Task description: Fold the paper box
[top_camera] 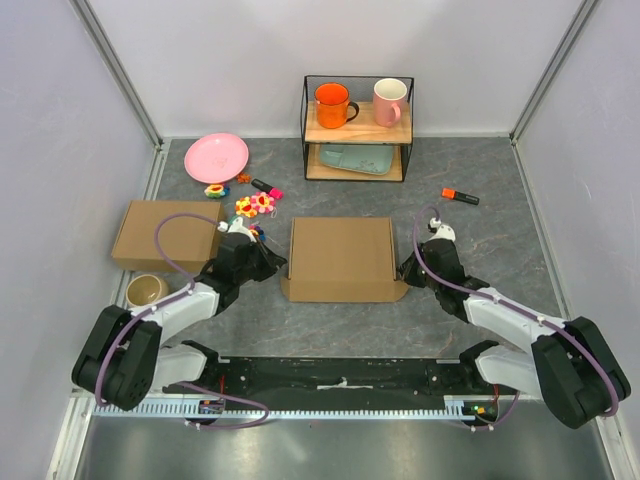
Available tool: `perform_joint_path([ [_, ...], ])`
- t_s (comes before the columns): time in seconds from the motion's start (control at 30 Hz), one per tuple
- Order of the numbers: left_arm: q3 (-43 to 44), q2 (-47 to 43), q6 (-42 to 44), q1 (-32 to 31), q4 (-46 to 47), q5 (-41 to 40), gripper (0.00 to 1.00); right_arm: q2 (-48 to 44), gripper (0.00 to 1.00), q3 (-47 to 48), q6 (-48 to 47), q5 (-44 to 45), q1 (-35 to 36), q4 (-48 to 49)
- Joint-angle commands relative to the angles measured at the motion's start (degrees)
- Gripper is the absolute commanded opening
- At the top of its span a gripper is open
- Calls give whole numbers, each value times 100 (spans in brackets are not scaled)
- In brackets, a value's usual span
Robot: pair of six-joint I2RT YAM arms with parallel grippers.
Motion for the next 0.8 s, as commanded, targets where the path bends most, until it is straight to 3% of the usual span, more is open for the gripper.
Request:
perform_joint_path([
  [0.0,90,229,-136,13,390,412,2,25,0,-163,122,-214,-7,420],
  [0.77,-437,-430,-276,-110,399,877,2,-686,0,-207,184,-644,89,244],
])
